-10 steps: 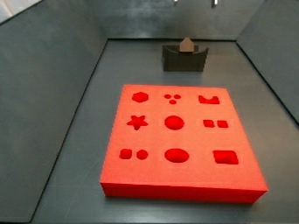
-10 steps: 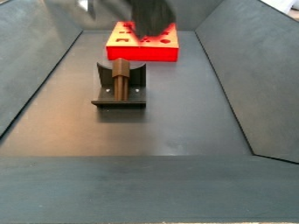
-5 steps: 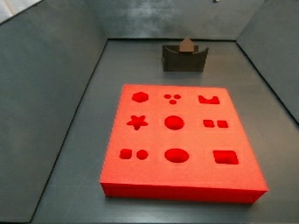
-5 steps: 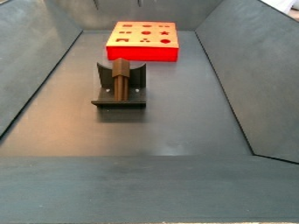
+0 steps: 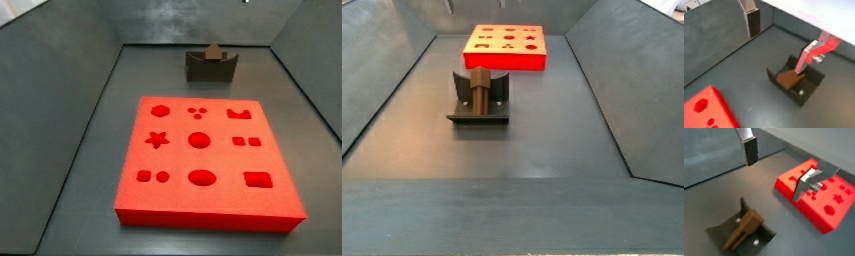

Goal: Pick up the 3 prong object. Move up. Place the 3 prong object on the fixture. Regrasp the 3 prong object. Move to above the board. Insert the 3 prong object.
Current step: Regrasp the 3 prong object.

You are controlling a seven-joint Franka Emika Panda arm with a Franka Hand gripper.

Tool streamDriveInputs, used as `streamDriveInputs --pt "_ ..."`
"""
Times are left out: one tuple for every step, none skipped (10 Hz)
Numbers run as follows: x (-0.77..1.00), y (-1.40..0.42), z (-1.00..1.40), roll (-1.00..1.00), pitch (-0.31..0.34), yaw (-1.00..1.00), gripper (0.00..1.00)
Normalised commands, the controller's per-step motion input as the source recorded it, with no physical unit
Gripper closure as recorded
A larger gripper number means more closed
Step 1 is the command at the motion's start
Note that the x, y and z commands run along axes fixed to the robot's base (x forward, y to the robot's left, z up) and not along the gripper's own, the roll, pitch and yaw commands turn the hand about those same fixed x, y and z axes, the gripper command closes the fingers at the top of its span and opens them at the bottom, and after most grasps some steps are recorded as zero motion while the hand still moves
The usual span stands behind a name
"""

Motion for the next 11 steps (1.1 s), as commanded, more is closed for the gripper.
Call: streamDriveInputs --pt "-0.02 -0.02 0.00 1.00 -0.018 0.04 0.00" --pt "-0.02 -0.02 0.00 1.00 -0.020 0.04 0.00" --pt "-0.02 -0.02 0.00 1.00 -0.021 0.04 0.00" --pt "-0.02 -0.02 0.01 1.00 -0.020 0.05 0.00" --pt "-0.01 -0.02 0.01 1.00 -0.015 0.05 0.00" --pt "0.00 -0.02 0.01 1.00 -0.013 0.05 0.00" --pt "0.02 -0.02 -0.01 1.00 -0.004 0.05 0.00" --pt "0.03 -0.02 -0.01 1.00 0.001 0.05 0.00" --pt "0.05 -0.03 -0.02 1.00 0.013 0.05 0.00" --pt "0.06 -0.03 -0.02 1.00 0.018 0.06 0.00" --pt "0.07 -0.03 -0.02 1.00 0.038 0.06 0.00"
